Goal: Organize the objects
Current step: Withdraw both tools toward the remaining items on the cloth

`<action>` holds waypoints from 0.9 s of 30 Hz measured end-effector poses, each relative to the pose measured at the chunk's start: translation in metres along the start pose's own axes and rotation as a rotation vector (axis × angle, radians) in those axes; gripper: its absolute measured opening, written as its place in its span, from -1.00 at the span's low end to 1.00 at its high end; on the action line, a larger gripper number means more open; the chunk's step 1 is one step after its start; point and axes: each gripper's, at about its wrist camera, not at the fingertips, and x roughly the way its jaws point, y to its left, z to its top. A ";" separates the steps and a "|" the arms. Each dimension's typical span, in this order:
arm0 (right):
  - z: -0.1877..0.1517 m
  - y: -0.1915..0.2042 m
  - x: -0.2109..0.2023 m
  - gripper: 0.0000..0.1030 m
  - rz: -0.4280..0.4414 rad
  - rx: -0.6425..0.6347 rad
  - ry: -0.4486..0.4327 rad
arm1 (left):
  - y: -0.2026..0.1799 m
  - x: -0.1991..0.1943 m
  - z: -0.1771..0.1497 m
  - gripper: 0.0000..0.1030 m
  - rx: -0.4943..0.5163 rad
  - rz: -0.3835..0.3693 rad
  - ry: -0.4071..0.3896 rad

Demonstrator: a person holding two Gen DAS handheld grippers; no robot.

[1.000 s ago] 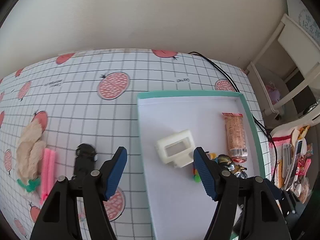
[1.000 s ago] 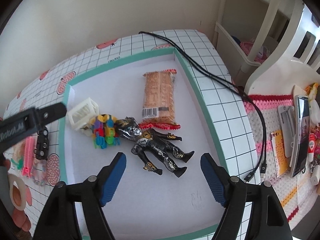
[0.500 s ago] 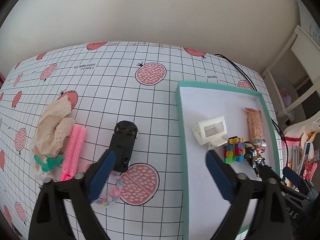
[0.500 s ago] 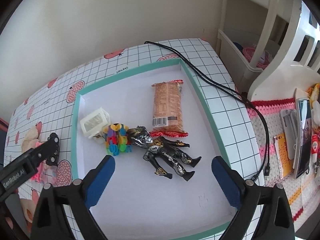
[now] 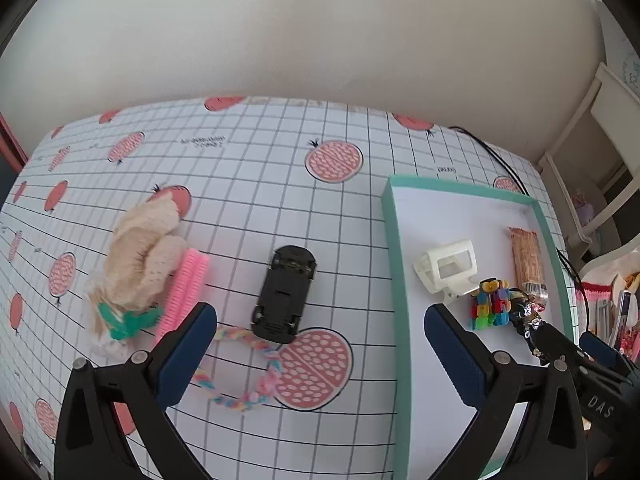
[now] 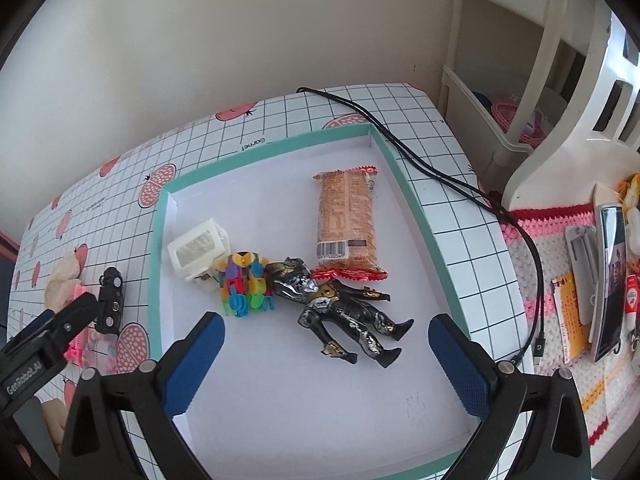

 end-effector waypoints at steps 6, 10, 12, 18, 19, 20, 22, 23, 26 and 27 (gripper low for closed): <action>0.000 0.008 -0.003 1.00 0.022 -0.004 0.001 | 0.018 -0.011 -0.004 1.00 -0.049 -0.034 -0.013; 0.001 0.020 -0.009 1.00 0.057 -0.013 -0.011 | 0.034 -0.022 -0.010 1.00 -0.074 -0.027 -0.029; 0.002 0.033 -0.014 1.00 0.076 -0.038 -0.021 | 0.046 -0.026 -0.012 1.00 -0.099 -0.020 -0.028; -0.004 0.079 -0.022 1.00 0.149 -0.132 -0.027 | 0.094 -0.044 -0.012 1.00 -0.159 0.020 -0.049; -0.006 0.086 -0.023 1.00 0.160 -0.146 -0.026 | 0.104 -0.048 -0.012 1.00 -0.177 0.019 -0.054; -0.009 0.095 -0.024 1.00 0.167 -0.161 -0.025 | 0.111 -0.051 -0.012 1.00 -0.188 0.018 -0.056; -0.012 0.108 -0.025 1.00 0.177 -0.187 -0.021 | 0.127 -0.054 -0.014 1.00 -0.212 0.031 -0.053; -0.014 0.115 -0.025 1.00 0.182 -0.200 -0.020 | 0.134 -0.056 -0.015 1.00 -0.222 0.036 -0.055; -0.020 0.135 -0.025 1.00 0.199 -0.237 -0.017 | 0.158 -0.059 -0.018 1.00 -0.278 0.046 -0.048; -0.022 0.140 -0.025 1.00 0.199 -0.250 -0.014 | 0.164 -0.059 -0.019 1.00 -0.294 0.045 -0.050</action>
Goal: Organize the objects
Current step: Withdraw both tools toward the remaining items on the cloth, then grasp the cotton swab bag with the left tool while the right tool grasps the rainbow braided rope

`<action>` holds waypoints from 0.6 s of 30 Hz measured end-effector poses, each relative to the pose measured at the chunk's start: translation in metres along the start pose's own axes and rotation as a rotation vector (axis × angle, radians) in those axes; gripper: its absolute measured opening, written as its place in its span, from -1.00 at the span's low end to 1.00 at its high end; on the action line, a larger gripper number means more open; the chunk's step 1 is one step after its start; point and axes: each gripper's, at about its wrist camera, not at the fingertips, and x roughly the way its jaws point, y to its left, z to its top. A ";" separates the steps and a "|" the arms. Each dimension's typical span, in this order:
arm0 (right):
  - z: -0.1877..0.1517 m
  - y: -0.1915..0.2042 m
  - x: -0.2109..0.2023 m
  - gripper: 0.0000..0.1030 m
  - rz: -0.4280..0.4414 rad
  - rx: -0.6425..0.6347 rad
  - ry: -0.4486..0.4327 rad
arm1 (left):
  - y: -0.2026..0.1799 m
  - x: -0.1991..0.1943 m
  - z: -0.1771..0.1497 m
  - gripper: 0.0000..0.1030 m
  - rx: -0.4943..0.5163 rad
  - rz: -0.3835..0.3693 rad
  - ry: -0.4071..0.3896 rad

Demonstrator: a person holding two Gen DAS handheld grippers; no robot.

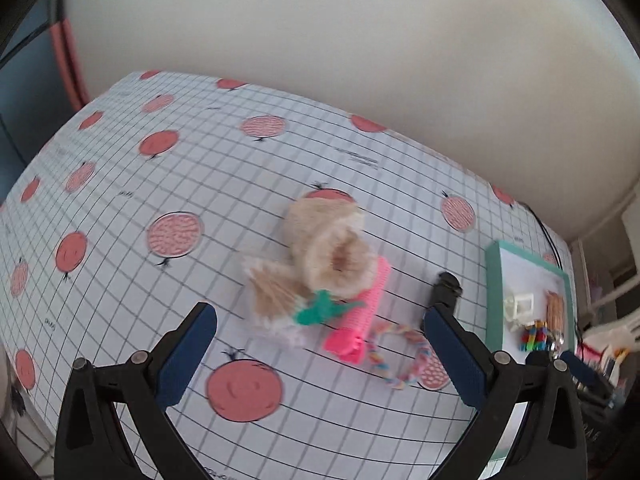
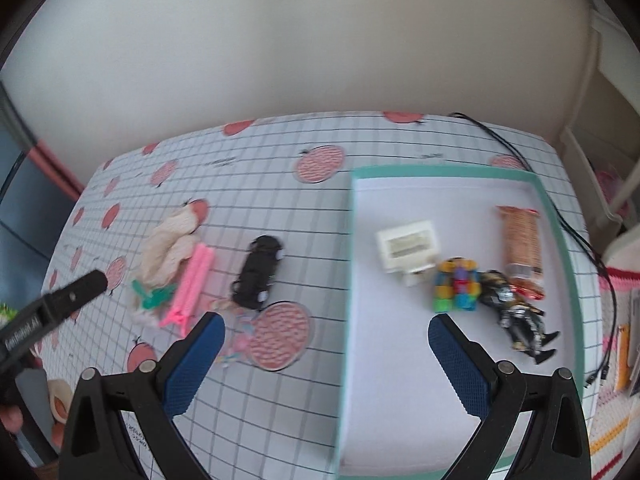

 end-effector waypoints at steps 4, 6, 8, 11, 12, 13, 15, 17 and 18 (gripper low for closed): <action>-0.002 0.020 0.007 1.00 0.001 -0.039 0.013 | 0.020 0.000 0.004 1.00 -0.034 0.013 -0.004; -0.003 0.029 0.012 1.00 0.007 -0.047 0.021 | 0.028 0.001 0.005 1.00 -0.047 0.023 -0.007; -0.004 0.037 0.017 0.99 0.011 -0.055 0.027 | 0.036 0.002 0.006 1.00 -0.065 0.021 -0.011; -0.005 0.045 0.024 0.98 0.011 -0.070 0.037 | 0.047 0.009 0.006 1.00 -0.090 0.022 -0.003; -0.005 0.047 0.028 0.98 0.009 -0.071 0.043 | 0.049 0.010 0.005 1.00 -0.095 0.027 0.002; -0.006 0.049 0.030 0.96 0.008 -0.072 0.049 | 0.053 0.015 0.005 1.00 -0.102 0.035 0.012; -0.008 0.051 0.037 0.93 0.002 -0.076 0.066 | 0.059 0.023 0.004 1.00 -0.115 0.054 0.035; -0.010 0.053 0.044 0.90 -0.011 -0.078 0.082 | 0.064 0.032 0.003 1.00 -0.124 0.063 0.054; -0.010 0.053 0.046 0.89 -0.013 -0.077 0.087 | 0.066 0.038 0.002 1.00 -0.128 0.063 0.064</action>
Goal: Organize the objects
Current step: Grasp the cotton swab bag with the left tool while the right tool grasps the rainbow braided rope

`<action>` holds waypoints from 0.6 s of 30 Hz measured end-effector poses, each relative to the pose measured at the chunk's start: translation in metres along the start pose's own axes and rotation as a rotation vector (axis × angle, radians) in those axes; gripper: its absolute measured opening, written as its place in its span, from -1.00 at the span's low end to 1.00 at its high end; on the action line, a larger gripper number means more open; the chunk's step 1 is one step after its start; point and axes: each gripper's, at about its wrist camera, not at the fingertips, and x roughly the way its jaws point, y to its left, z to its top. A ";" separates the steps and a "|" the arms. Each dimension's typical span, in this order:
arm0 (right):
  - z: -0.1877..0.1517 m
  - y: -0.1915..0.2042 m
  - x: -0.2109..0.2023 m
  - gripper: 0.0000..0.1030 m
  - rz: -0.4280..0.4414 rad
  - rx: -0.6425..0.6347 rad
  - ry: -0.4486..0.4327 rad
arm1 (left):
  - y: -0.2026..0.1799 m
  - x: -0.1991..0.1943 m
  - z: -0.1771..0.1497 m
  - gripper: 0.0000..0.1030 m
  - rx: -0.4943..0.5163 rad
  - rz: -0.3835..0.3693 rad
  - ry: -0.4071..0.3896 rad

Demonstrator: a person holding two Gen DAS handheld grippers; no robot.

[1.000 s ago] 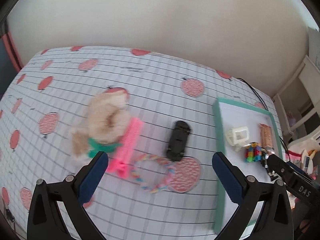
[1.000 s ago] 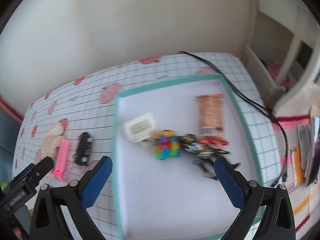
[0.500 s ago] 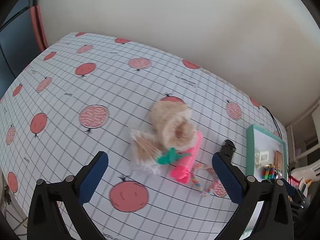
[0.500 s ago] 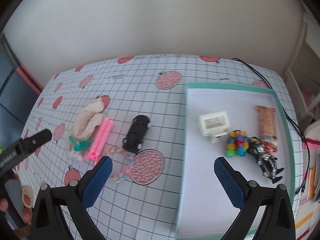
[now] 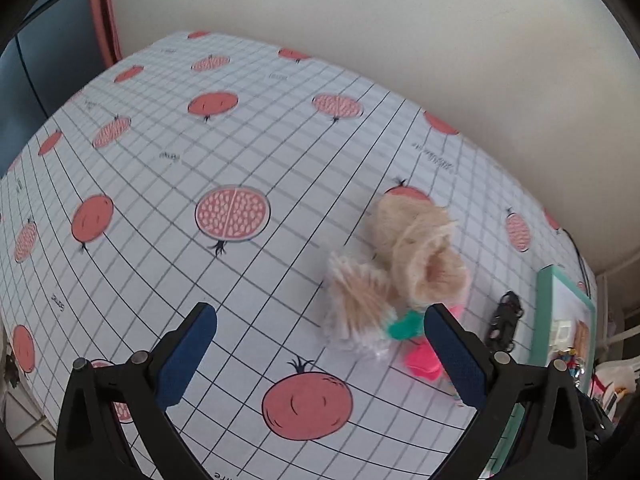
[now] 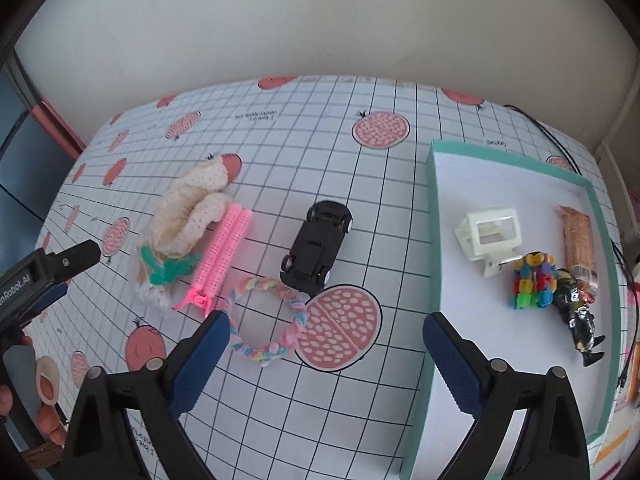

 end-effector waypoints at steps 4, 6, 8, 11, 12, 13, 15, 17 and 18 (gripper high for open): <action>-0.001 0.001 0.013 0.77 -0.003 0.007 0.035 | 0.003 0.019 -0.003 1.00 -0.010 0.009 0.034; -0.002 0.002 0.020 0.74 -0.008 0.003 0.055 | 0.003 0.029 -0.004 1.00 -0.012 0.004 0.054; -0.004 0.004 0.025 0.70 -0.006 0.003 0.069 | 0.002 0.035 -0.006 1.00 -0.013 0.004 0.057; -0.005 0.006 0.032 0.69 0.002 0.001 0.084 | 0.002 0.045 -0.006 1.00 -0.010 0.012 0.068; -0.006 0.007 0.034 0.68 0.002 -0.001 0.089 | 0.002 0.047 -0.006 1.00 -0.011 0.012 0.066; -0.007 0.007 0.035 0.67 0.001 -0.005 0.094 | 0.001 0.050 -0.006 1.00 -0.011 0.014 0.072; -0.008 0.009 0.039 0.66 -0.001 -0.011 0.103 | 0.000 0.055 -0.006 1.00 -0.015 0.007 0.075; -0.008 0.009 0.043 0.61 -0.004 -0.012 0.111 | -0.002 0.057 -0.005 1.00 -0.016 -0.002 0.077; -0.009 0.009 0.043 0.59 -0.005 -0.012 0.114 | -0.004 0.059 -0.005 1.00 -0.010 -0.004 0.078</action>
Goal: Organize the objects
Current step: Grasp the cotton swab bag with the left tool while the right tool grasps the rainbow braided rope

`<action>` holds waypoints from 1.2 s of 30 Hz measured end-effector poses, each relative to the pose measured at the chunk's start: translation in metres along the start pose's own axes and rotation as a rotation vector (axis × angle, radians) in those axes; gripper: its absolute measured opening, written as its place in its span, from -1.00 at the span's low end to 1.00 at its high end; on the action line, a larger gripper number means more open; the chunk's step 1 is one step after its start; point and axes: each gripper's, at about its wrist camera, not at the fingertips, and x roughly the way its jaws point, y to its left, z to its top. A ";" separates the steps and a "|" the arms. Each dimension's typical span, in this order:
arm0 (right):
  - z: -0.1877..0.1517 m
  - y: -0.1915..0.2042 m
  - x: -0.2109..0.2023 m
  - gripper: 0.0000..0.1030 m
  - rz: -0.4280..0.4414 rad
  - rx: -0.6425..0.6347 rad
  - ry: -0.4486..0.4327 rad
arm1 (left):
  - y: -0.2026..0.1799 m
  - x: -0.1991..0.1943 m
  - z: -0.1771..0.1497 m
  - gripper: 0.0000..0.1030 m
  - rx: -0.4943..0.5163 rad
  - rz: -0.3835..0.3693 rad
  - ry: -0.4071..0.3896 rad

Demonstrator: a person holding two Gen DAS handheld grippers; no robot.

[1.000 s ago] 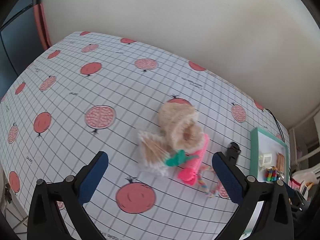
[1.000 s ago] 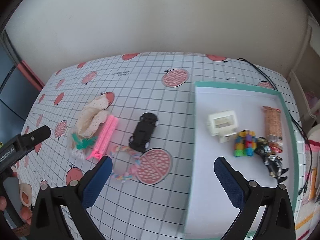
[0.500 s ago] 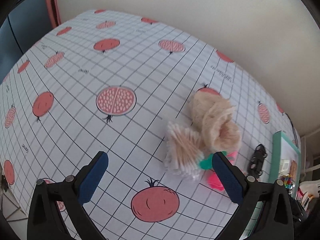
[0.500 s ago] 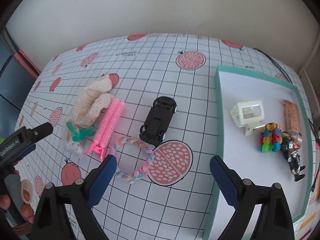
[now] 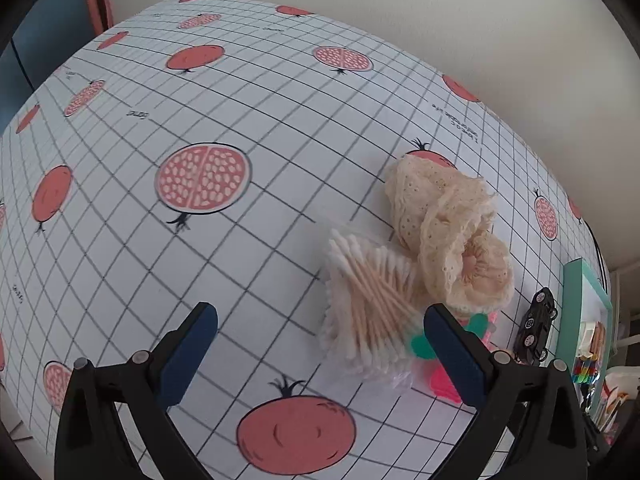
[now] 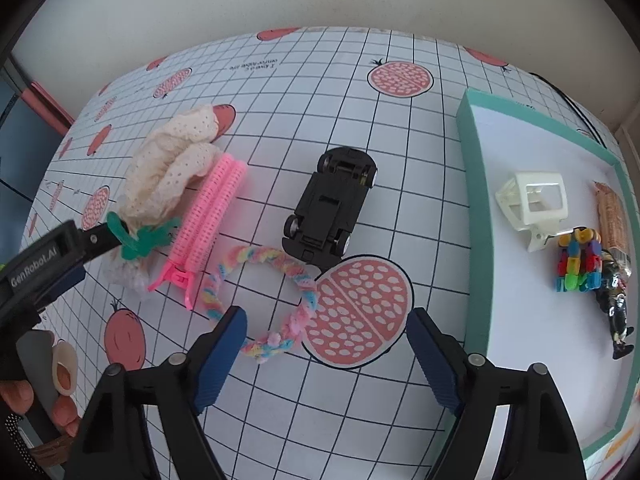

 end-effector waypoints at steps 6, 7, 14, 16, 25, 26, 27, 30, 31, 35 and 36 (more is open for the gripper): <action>-0.002 -0.003 0.007 0.55 -0.010 0.007 0.016 | -0.004 0.011 0.001 0.99 0.005 0.005 0.009; -0.002 -0.003 0.008 0.54 -0.012 0.007 0.018 | -0.005 0.013 0.001 0.99 0.007 0.005 0.009; -0.004 -0.002 0.011 0.52 -0.030 -0.009 0.020 | -0.010 0.019 0.001 0.99 0.028 0.028 0.014; -0.005 -0.002 0.012 0.52 -0.035 -0.013 0.020 | -0.011 0.020 0.001 0.99 0.031 0.035 0.013; -0.010 -0.003 0.011 0.27 -0.060 -0.018 0.016 | -0.008 0.016 0.002 0.79 0.024 0.043 0.009; -0.011 -0.004 0.010 0.20 -0.067 -0.019 0.016 | -0.008 0.016 0.002 0.73 0.022 0.043 0.007; -0.011 -0.004 0.010 0.16 -0.076 -0.021 0.014 | -0.007 0.015 0.002 0.70 0.018 0.043 0.005; -0.013 -0.006 0.009 0.01 -0.093 -0.024 0.011 | -0.003 0.013 0.004 0.55 0.007 0.041 0.001; -0.013 -0.007 0.009 -0.03 -0.097 -0.025 0.010 | -0.002 0.012 0.004 0.50 0.003 0.042 -0.002; -0.016 -0.010 0.008 -0.24 -0.111 -0.021 0.006 | 0.000 0.010 0.006 0.20 -0.012 0.054 -0.011; -0.016 -0.011 0.008 -0.27 -0.112 -0.020 0.005 | 0.002 0.009 0.007 0.18 -0.018 0.054 -0.013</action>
